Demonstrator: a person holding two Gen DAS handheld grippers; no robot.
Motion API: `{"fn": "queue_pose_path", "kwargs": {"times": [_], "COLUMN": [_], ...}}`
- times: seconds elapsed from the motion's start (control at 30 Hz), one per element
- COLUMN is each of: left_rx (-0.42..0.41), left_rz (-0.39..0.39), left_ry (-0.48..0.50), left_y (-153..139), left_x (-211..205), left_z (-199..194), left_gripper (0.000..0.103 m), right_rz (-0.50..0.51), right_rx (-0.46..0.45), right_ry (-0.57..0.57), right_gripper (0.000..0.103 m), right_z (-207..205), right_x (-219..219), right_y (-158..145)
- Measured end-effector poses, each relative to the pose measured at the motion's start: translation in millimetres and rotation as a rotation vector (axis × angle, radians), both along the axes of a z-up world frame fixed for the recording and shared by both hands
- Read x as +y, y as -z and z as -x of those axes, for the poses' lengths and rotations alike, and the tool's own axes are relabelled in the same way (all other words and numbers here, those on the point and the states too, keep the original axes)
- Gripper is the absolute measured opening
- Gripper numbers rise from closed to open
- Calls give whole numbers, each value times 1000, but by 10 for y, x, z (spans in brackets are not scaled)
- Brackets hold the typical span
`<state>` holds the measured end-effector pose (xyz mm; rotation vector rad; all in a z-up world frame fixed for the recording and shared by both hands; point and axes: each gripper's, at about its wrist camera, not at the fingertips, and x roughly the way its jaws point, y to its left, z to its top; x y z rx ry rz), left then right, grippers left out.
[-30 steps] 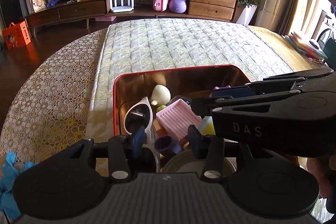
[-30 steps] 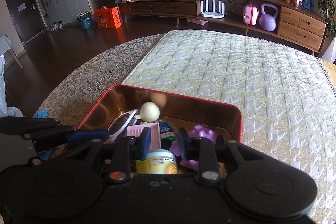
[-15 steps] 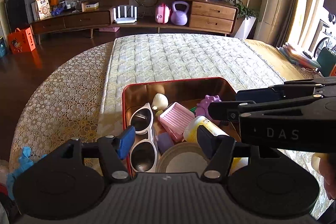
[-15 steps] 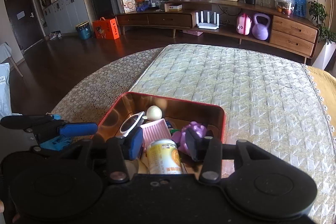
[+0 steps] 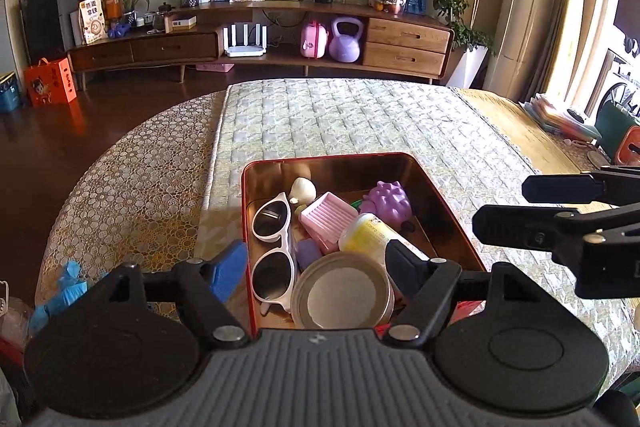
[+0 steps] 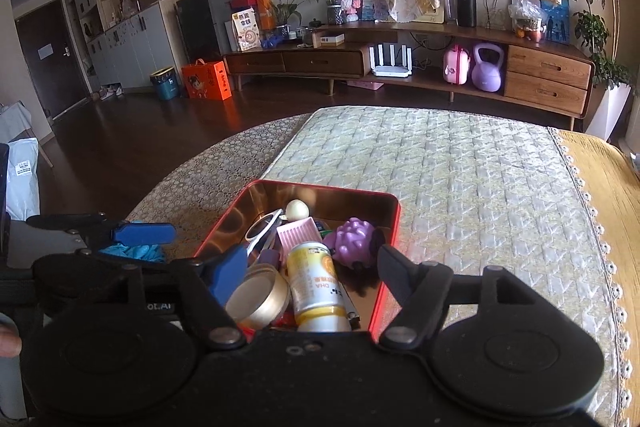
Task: Organize rigid objects
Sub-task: 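Withdraw both open grippers up from the red tin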
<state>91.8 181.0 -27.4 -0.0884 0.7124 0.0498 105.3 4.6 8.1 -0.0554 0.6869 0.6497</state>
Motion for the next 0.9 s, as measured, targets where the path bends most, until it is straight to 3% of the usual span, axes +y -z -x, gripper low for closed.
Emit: {"fn": "queue_pose_path", "kwargs": {"times": [0.13, 0.23, 0.43, 0.53, 0.9], "left_rx": [-15, -31, -48, -61, -67], "left_rz": [-15, -14, -4, -24, -37], "left_ry": [-8, -4, 15, 15, 21], "left_y": [-39, -73, -113, -131, -183], "left_x": [-46, -83, -164, -223, -400], "left_z": [78, 152, 259, 307, 478], "left_gripper": [76, 86, 92, 103, 103], "right_rz": [-31, -44, -47, -49, -76], "right_rx": [-18, -40, -104, -113, -138], "right_ry": [-13, -25, -5, 4, 43], "right_gripper": [85, 92, 102, 103, 103], "right_z": [147, 259, 415, 470, 726], "right_x": [-117, -174, -304, -356, -513], "right_y": [-43, -65, -81, -59, 33]}}
